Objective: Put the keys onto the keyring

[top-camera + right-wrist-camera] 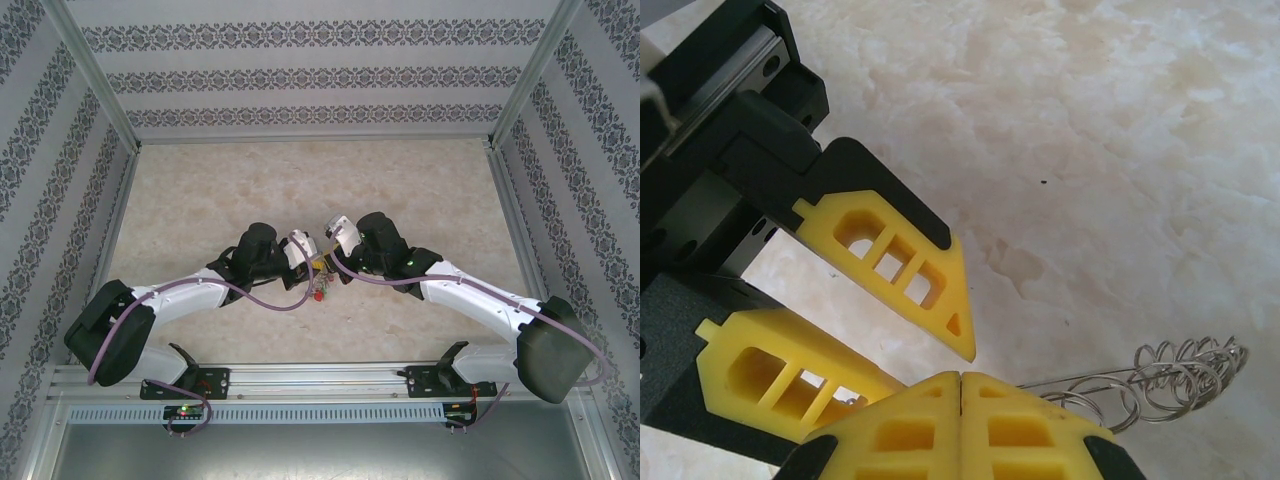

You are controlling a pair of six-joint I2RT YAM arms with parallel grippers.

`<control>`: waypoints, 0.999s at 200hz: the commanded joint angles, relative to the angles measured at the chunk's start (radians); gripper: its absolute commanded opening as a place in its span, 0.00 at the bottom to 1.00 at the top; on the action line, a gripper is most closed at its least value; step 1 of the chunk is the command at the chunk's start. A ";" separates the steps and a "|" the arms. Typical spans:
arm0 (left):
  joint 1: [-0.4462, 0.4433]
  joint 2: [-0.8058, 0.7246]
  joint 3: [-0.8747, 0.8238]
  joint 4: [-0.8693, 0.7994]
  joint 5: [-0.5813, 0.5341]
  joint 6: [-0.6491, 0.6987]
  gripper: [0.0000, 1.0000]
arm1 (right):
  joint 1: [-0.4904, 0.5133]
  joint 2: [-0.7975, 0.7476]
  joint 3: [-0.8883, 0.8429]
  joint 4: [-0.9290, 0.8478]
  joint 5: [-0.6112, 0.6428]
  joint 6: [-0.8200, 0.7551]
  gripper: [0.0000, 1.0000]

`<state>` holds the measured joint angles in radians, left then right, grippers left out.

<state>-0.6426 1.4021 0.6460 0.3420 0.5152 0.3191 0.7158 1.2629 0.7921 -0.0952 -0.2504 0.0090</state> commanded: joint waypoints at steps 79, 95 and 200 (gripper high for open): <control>-0.012 0.023 0.043 -0.012 0.006 0.028 0.19 | 0.005 -0.031 0.018 0.019 -0.017 -0.005 0.00; -0.013 0.028 0.045 -0.014 0.010 0.029 0.21 | 0.005 -0.032 0.015 0.024 -0.018 -0.004 0.00; -0.012 0.047 0.054 0.018 0.020 0.019 0.18 | 0.002 -0.037 0.005 0.029 -0.033 0.003 0.00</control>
<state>-0.6426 1.4403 0.6724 0.3424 0.5159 0.3336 0.7158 1.2560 0.7918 -0.0975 -0.2523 0.0090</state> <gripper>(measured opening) 0.196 0.058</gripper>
